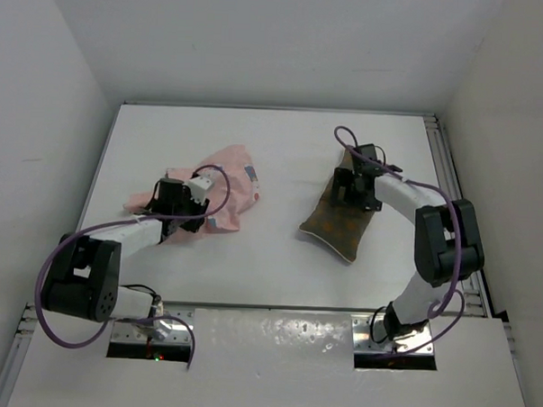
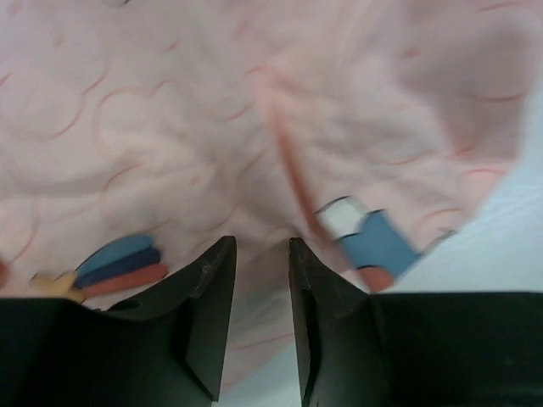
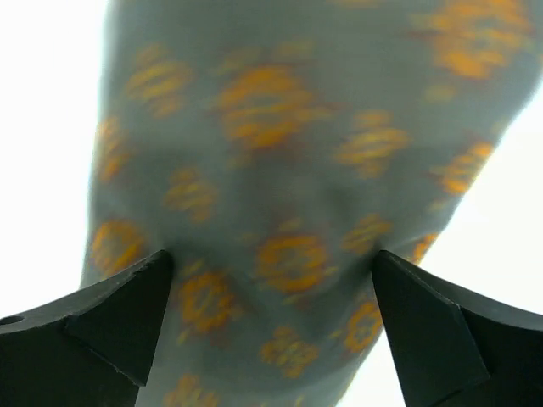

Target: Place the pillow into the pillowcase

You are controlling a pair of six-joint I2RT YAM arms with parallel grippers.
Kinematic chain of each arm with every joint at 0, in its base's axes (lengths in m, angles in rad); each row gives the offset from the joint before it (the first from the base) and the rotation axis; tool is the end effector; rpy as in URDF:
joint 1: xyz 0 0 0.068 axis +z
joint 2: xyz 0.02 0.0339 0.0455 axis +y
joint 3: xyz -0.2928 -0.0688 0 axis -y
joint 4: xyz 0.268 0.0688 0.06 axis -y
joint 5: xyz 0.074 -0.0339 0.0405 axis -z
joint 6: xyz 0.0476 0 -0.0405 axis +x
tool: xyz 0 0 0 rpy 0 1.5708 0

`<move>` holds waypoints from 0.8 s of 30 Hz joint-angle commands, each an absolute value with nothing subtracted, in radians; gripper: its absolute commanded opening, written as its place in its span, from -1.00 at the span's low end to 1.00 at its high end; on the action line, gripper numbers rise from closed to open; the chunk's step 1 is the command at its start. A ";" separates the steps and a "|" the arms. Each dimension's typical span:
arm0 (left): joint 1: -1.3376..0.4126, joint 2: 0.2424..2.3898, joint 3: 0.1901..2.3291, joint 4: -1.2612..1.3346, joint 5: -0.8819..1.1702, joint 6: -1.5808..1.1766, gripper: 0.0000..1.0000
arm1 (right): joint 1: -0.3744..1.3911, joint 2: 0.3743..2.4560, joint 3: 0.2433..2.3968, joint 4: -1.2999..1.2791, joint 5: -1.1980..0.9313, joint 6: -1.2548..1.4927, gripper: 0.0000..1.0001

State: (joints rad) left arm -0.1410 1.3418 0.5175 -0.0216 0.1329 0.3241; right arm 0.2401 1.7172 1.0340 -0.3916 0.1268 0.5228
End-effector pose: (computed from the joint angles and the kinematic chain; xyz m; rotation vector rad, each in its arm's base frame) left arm 0.2565 -0.0428 0.1520 0.6139 2.3286 -0.0761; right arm 0.3571 0.0812 0.1739 0.4130 2.6015 0.0931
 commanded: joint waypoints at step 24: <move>-0.100 1.345 0.920 -0.193 -0.405 0.147 0.99 | 0.623 2.209 1.645 -0.243 -0.109 0.652 -1.00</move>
State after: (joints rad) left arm -0.1013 1.3800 0.9024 -0.1852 -0.3195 0.1833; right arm 0.6788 2.2982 1.6520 -0.2451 -0.1398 0.6159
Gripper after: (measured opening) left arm 0.996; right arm 0.030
